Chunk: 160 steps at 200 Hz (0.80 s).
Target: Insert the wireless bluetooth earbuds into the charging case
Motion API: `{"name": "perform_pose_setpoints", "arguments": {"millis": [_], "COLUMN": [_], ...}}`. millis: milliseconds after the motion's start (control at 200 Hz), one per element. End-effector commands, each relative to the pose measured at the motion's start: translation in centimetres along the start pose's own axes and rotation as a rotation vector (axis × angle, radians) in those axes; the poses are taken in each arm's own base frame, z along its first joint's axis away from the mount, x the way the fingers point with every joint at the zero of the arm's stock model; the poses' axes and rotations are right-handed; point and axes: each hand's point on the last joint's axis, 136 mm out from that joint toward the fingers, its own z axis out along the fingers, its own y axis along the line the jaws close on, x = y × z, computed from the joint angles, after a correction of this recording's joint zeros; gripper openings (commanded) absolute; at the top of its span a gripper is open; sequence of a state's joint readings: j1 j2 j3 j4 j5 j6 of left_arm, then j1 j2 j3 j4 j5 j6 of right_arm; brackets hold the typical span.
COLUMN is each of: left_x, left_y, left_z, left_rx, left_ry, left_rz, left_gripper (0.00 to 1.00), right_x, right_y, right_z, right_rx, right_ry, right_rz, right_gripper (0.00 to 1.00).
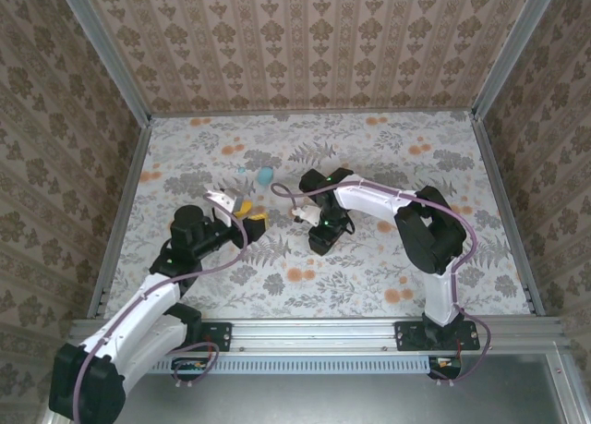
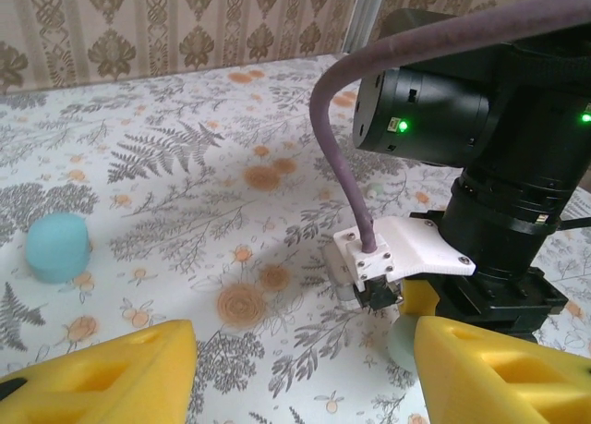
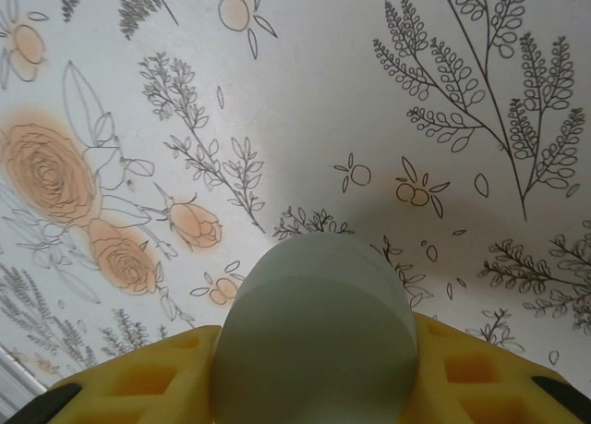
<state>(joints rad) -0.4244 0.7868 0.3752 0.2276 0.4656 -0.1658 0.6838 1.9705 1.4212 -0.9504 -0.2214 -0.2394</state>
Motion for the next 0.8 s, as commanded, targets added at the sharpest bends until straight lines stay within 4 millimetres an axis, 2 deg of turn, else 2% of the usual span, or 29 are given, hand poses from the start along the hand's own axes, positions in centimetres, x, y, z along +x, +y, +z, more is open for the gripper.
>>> {"name": "perform_pose_setpoints", "arguments": {"millis": [0,145,255,355,505,590,795], "left_x": [1.0,0.9,0.8,0.9,1.1,1.2,1.3], "left_y": [0.6,0.6,0.6,0.7,0.7,0.7,0.8], "left_z": [-0.3,-0.2,-0.3,-0.2,-0.1,0.0,0.1], "left_rx": [-0.037,-0.036,-0.036,-0.038,-0.035,-0.036,-0.033], "left_ry": [0.035,0.035,0.036,0.041,0.047,0.051,0.056], "left_rz": [-0.036,-0.032,-0.025,-0.021,-0.019,-0.018,-0.017], "left_gripper": [0.64,0.64,0.64,0.64,0.64,0.64,0.65], "right_x": [-0.5,-0.3,-0.3,-0.3,0.0,0.4,0.5], "right_y": [0.0,-0.4,-0.4,-0.2,0.0,-0.6,-0.1], "right_z": [0.5,0.3,-0.6,-1.3,-1.2,-0.7,1.1], "right_rx": [0.009,0.046,0.069,0.067,0.093,0.166,0.202], "right_ry": [-0.046,-0.09,-0.15,-0.191,-0.216,-0.204,-0.175], "right_rz": [-0.043,-0.026,0.012,0.065,0.107,0.138,0.178], "right_gripper": [0.47,0.59,0.65,0.75,0.76,0.76,0.77]}}
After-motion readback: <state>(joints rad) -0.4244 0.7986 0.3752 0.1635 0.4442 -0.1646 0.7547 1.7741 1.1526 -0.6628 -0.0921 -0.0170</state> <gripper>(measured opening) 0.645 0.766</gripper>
